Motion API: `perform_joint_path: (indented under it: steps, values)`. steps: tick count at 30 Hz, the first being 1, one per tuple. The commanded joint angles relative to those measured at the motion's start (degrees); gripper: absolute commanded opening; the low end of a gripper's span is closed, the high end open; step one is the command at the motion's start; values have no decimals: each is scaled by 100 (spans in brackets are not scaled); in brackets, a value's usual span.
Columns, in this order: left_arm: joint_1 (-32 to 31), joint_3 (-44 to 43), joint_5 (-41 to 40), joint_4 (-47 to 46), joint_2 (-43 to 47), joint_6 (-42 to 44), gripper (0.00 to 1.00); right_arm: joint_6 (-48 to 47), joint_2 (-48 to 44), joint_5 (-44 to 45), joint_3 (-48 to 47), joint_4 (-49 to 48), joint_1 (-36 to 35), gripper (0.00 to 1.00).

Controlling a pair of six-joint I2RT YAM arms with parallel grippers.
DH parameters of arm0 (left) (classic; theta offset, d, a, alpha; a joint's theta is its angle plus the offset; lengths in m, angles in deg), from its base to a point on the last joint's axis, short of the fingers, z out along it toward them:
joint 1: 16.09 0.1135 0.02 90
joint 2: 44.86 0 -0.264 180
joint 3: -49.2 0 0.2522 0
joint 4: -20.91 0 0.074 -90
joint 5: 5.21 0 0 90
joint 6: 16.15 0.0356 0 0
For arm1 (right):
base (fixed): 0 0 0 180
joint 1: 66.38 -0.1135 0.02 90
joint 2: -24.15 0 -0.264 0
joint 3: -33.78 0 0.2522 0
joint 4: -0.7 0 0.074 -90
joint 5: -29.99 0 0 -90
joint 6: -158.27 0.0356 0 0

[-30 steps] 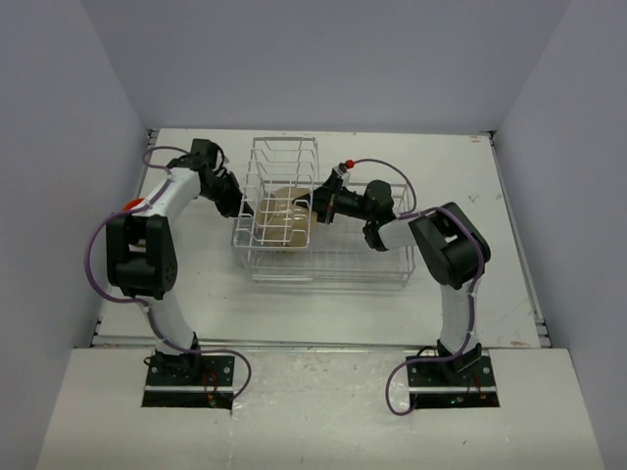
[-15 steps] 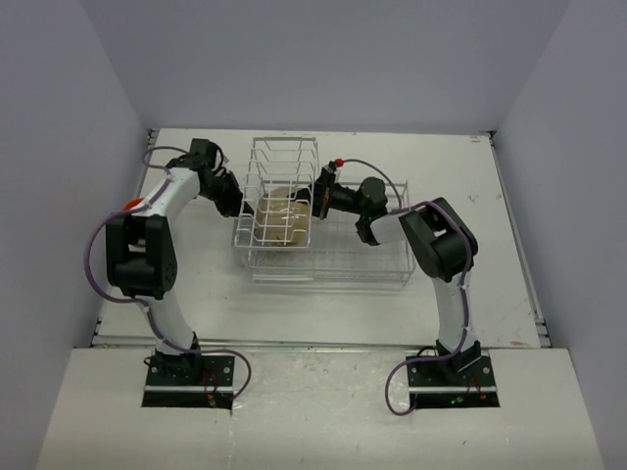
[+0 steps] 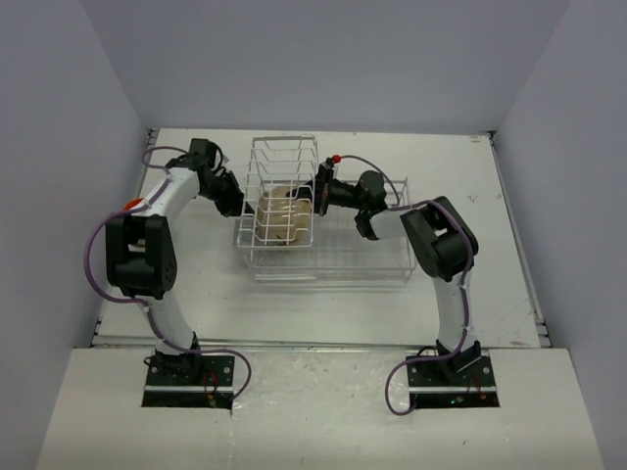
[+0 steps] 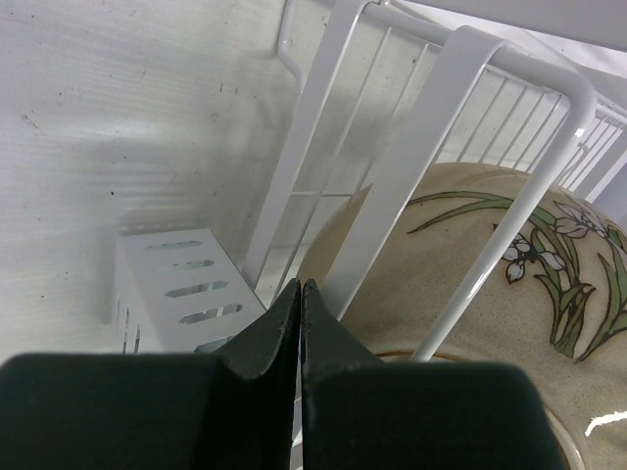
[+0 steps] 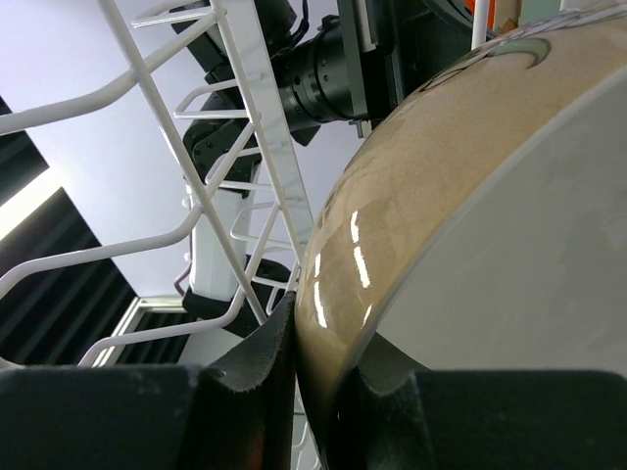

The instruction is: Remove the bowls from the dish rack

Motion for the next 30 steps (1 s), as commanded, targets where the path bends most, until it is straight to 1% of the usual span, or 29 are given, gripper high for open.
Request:
perform_joint_path:
  steps: [1, 2, 4, 5, 7, 10, 12, 19, 22, 26, 30]
  values:
    - [36, -42, 358, -191, 57, -87, 0, -498, -673, -397, -494, -1242, 52, 0]
    - [36, -34, 358, -191, 57, -96, 0, -760, -735, -451, -494, -849, 43, 0]
    - [36, -42, 367, -200, 57, -96, 0, -999, -876, -582, -520, -617, 52, 0]
    - [36, -25, 367, -200, 66, -96, 0, -965, -885, -583, -538, -599, 52, 0]
    - [36, -16, 375, -209, 48, -87, 0, -834, -859, -618, -626, -923, 52, 0]
    - [45, 2, 402, -217, 57, -87, 0, -763, -885, -557, -679, -1012, 52, 0]
    - [45, -16, 393, -217, 66, -96, 0, -544, -850, -478, -732, -1284, 61, 0]
    - [71, 19, 402, -226, 101, -87, 0, -420, -867, -469, -934, -1372, 61, 0]
    - [71, 46, 437, -261, 127, -87, 0, -464, -876, -460, -811, -1372, 70, 0]
    - [80, 46, 437, -270, 136, -70, 0, -43, -736, -189, -697, -2135, 87, 0]
    - [89, 63, 437, -270, 154, -61, 0, 212, -709, 137, -731, -2392, 122, 0]
